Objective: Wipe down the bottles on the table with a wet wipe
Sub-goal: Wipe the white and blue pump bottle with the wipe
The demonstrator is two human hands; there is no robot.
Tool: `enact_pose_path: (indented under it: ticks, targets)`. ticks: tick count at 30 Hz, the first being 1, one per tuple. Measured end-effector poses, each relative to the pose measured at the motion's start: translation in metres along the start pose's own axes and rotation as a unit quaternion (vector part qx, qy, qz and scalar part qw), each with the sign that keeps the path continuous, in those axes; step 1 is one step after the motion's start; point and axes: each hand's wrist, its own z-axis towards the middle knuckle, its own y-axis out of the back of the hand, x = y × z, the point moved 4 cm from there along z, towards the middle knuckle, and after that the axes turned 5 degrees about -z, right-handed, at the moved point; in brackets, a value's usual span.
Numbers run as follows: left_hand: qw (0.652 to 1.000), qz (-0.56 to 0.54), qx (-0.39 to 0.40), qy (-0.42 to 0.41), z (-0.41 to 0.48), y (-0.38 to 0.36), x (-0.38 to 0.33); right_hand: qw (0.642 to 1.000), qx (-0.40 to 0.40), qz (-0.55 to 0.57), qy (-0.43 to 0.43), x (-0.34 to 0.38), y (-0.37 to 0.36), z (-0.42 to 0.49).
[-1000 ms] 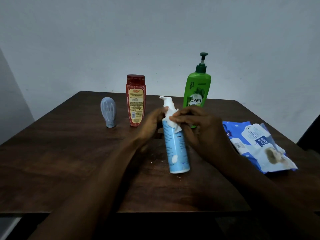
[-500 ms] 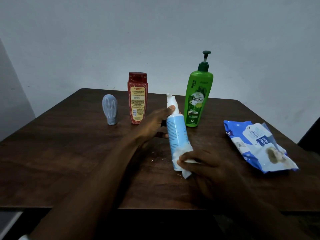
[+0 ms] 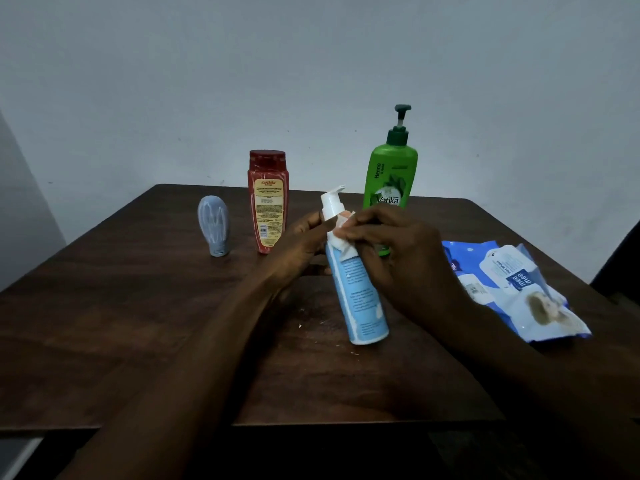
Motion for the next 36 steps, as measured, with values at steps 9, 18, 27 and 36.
enact_pose_path:
  ticks: [9, 18, 27, 36]
  targets:
    - [1.000, 0.009, -0.027, 0.007, 0.002, 0.000, 0.000, 0.985, 0.127, -0.091, 0.079, 0.006, 0.003, -0.058]
    - [0.997, -0.002, -0.073, 0.024, -0.002, 0.003, -0.002, 0.999, 0.041, 0.004, -0.034, -0.014, 0.021, -0.092]
    - [0.963, -0.191, -0.172, 0.076, -0.011, -0.002, 0.000, 0.971, -0.174, 0.014, -0.165, 0.000, 0.041, -0.067]
    - [0.932, -0.304, -0.146, 0.131, -0.031, -0.013, 0.006, 0.970, -0.225, 0.019, -0.084, 0.006, 0.054, -0.074]
